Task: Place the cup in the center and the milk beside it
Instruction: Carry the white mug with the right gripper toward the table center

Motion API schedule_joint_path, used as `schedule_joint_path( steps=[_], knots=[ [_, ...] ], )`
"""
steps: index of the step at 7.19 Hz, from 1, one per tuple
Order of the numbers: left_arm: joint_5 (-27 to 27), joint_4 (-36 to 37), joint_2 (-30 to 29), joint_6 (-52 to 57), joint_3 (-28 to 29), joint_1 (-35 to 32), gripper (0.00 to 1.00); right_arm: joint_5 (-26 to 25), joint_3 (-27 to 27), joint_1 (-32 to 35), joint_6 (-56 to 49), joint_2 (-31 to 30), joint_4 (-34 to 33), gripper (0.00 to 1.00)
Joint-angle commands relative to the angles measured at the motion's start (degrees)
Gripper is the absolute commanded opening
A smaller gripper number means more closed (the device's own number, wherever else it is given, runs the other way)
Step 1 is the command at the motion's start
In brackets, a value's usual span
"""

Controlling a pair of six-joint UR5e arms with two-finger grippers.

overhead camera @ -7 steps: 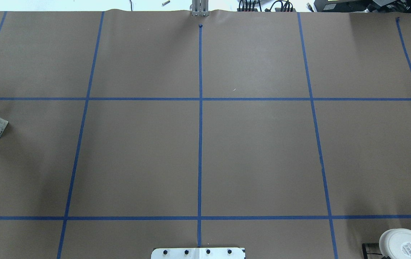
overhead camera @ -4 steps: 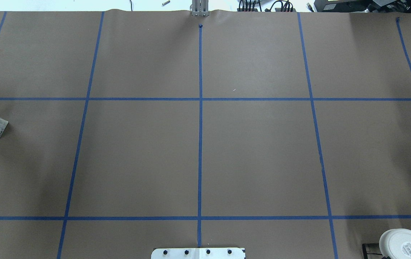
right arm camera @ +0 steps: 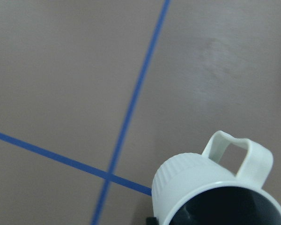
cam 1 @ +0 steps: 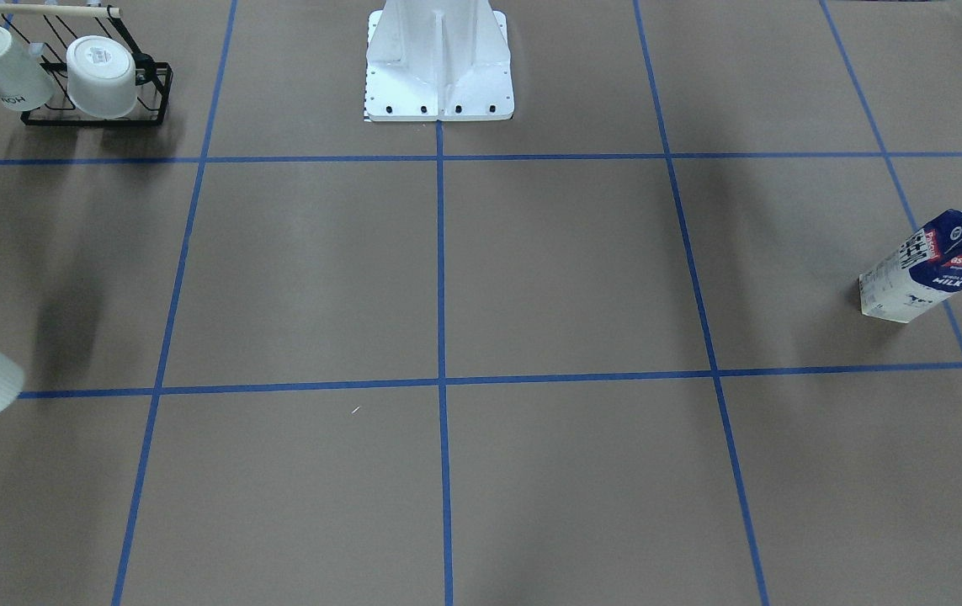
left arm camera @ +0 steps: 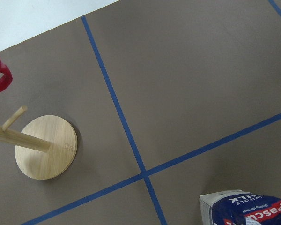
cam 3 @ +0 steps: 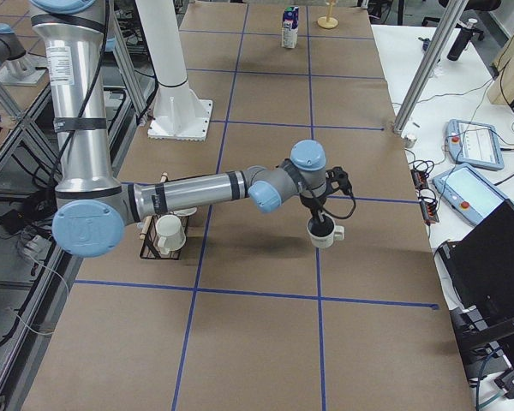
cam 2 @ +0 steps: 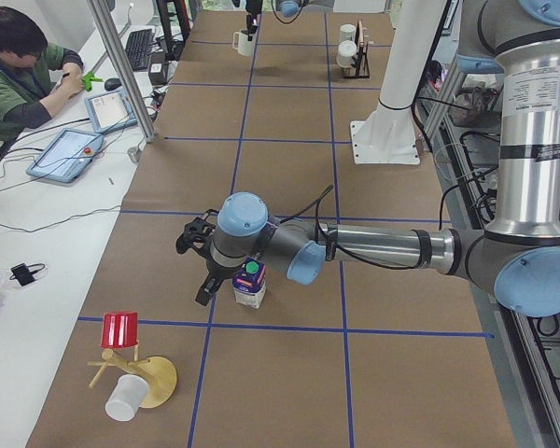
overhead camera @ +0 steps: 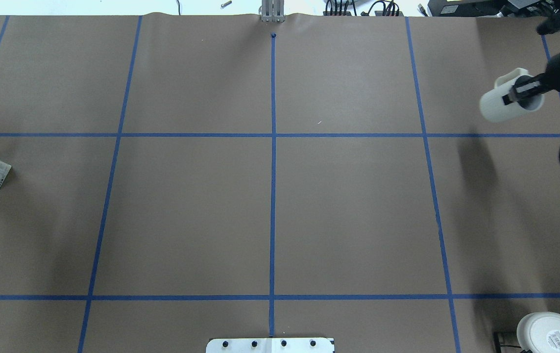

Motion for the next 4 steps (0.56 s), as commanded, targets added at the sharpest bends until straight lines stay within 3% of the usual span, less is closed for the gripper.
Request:
schedule_joint_path(
  steps=[1,3,4],
  knots=[
    [0.0,0.0,0.0,0.0,0.3,0.1,0.98,-8.4,-0.2,-13.6,22.8,14.0,-5.2,0.00],
    [0.0,0.0,0.0,0.0,1.0,0.0,0.98,-21.7,-0.3,-26.1,31.7,25.3,-21.5,0.00],
    [-0.1,0.0,0.0,0.0,1.0,0.0,0.98,-24.0,-1.5,-30.5,37.0,30.0,-27.3,0.00]
  ],
)
